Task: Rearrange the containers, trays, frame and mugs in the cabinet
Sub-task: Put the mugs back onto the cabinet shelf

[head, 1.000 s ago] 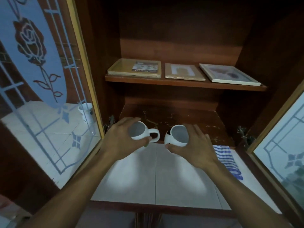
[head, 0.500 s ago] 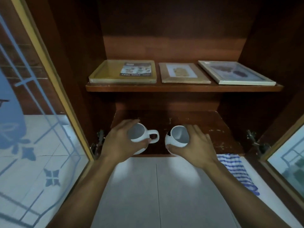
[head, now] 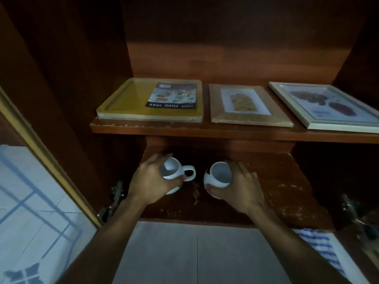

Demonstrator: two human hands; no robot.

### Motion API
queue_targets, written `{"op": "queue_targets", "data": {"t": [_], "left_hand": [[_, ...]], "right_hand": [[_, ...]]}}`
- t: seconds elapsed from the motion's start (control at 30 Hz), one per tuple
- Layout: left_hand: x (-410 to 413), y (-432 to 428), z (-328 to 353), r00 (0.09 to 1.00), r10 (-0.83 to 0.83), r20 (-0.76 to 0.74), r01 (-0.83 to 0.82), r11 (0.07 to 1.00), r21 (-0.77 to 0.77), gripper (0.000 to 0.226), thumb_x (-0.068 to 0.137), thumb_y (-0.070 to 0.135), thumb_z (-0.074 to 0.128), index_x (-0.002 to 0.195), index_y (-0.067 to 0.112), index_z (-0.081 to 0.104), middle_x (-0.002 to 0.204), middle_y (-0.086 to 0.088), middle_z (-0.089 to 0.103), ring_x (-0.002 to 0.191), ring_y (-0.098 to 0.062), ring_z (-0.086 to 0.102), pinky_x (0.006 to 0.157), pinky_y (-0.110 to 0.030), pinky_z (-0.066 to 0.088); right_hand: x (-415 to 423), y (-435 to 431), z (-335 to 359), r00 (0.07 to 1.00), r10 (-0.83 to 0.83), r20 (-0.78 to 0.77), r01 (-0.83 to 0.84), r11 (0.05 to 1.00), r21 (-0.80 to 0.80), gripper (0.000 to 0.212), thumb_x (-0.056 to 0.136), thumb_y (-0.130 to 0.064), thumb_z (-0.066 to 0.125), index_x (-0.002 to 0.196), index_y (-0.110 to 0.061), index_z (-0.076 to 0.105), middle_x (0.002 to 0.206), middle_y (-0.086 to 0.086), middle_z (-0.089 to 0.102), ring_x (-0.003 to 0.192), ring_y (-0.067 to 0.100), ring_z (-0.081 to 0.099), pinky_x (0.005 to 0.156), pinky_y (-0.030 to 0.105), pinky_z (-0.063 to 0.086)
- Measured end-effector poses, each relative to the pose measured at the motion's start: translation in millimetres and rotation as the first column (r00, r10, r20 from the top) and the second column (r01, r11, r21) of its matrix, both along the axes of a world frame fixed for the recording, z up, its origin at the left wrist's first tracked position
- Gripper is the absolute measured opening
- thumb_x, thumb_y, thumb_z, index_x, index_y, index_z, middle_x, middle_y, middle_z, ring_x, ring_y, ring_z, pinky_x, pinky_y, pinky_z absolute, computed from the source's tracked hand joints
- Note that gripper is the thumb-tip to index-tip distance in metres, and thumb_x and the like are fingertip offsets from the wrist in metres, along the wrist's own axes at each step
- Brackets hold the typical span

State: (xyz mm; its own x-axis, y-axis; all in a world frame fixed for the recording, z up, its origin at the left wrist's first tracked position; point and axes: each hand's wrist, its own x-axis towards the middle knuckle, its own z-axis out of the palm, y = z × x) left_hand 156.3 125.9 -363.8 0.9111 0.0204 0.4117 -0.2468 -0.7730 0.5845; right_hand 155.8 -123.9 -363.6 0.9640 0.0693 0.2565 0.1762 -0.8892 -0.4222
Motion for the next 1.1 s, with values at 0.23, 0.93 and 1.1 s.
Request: {"op": "queue_targets", "data": {"t": [0.23,0.93,1.1], "left_hand": [[27.7,2.8,-8.7,0.999,0.032,-0.034,-0.032,0.999,-0.016,0.085,0.061,0.068,0.069,0.133,0.025,0.056,0.129,0.008,0.057,0.112,-0.012,0.056,0.089,-0.031,0.051],[57.4,5.5,-34.7,0.994,0.091,-0.055,-0.091,0.996,-0.007,0.084,0.068,0.063,0.075,0.137,0.021,0.052,0.137,0.004,0.052,0.119,-0.016,0.053,0.092,-0.034,0.050],[56.8,4.0,-33.7,0.993,0.082,-0.079,-0.084,0.996,-0.017,0.081,0.069,0.061,0.075,0.137,0.022,0.050,0.133,0.006,0.049,0.117,-0.015,0.050,0.089,-0.031,0.047]], "right_hand": [[31.3,9.0,-4.9,1.000,-0.009,-0.005,0.009,1.000,-0.004,0.082,0.062,-0.074,0.070,0.125,-0.023,0.053,0.117,-0.005,0.058,0.103,0.019,0.058,0.087,0.036,0.036],[58.1,15.9,-16.4,0.997,-0.006,-0.073,0.003,0.999,-0.039,0.088,0.065,-0.078,0.064,0.130,-0.022,0.047,0.128,-0.005,0.052,0.115,0.019,0.053,0.094,0.038,0.034],[58.2,17.3,-15.5,0.997,0.000,-0.075,-0.006,0.997,-0.076,0.088,0.066,-0.079,0.062,0.130,-0.021,0.045,0.127,-0.004,0.053,0.112,0.021,0.055,0.092,0.040,0.037]]}}
